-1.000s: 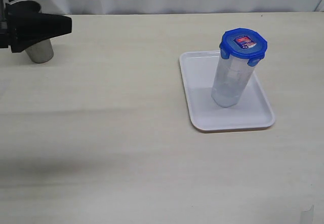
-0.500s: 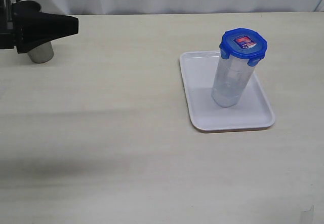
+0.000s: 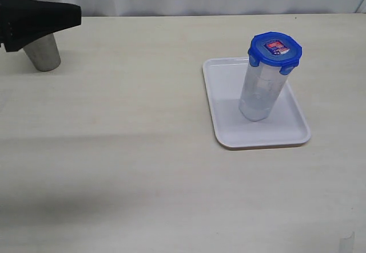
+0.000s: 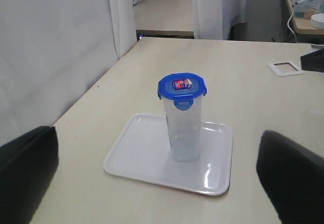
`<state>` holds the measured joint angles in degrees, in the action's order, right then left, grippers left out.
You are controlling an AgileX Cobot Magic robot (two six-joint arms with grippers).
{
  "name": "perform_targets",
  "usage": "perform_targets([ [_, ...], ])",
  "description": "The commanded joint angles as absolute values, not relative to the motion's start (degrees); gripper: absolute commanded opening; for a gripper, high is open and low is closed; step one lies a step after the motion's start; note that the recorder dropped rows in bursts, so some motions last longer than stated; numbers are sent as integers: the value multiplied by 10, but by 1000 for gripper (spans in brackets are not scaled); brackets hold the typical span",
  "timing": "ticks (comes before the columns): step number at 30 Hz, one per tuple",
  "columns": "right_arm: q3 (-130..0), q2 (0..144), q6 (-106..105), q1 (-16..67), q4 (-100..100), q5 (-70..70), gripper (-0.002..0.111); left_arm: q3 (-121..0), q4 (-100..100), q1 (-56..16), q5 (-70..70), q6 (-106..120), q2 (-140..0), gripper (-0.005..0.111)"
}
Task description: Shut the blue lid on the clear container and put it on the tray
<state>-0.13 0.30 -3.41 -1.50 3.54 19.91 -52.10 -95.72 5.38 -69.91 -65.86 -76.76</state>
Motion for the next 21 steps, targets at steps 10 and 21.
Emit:
perform_targets([
  [10, 0, 0, -36, -19, 35, 196, 4, -494, -697, -119, -134, -749, -665, 103],
  [21, 0, 0, -36, -19, 35, 196, 4, -448, -693, -141, 17, -815, -522, 103],
])
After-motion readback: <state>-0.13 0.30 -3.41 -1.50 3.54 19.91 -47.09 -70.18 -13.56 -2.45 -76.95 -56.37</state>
